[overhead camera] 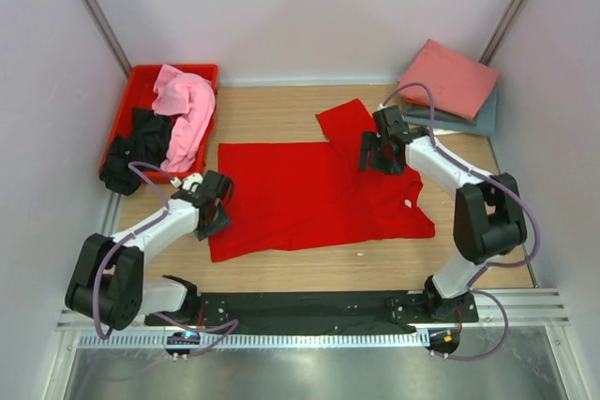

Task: Fold and stack the t-shirts
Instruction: Flatten the tshirt out

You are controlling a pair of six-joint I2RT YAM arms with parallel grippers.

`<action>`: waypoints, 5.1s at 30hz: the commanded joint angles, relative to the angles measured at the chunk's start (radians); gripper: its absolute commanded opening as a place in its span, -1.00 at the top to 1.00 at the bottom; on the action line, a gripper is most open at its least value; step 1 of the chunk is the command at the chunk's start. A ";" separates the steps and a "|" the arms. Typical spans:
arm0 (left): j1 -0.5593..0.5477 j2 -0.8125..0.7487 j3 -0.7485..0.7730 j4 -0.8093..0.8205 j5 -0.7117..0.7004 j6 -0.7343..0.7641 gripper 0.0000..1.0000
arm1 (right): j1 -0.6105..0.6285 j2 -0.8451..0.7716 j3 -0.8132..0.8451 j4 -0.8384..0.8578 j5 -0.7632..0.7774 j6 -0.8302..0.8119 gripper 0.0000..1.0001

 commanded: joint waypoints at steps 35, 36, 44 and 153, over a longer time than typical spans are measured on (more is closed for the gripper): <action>0.019 -0.179 -0.099 0.083 0.038 0.012 0.22 | 0.175 -0.437 -0.158 -0.283 0.280 0.079 0.72; 0.019 -0.179 -0.097 0.100 0.038 0.017 0.23 | 0.178 -0.428 -0.158 -0.285 0.280 0.076 0.67; 0.019 -0.096 -0.053 0.240 0.075 0.038 0.22 | 0.176 -0.388 -0.193 -0.248 0.272 0.073 -0.35; -0.034 -0.573 0.700 -0.221 0.302 0.414 1.00 | 0.136 -0.792 0.532 -0.500 0.605 0.015 0.97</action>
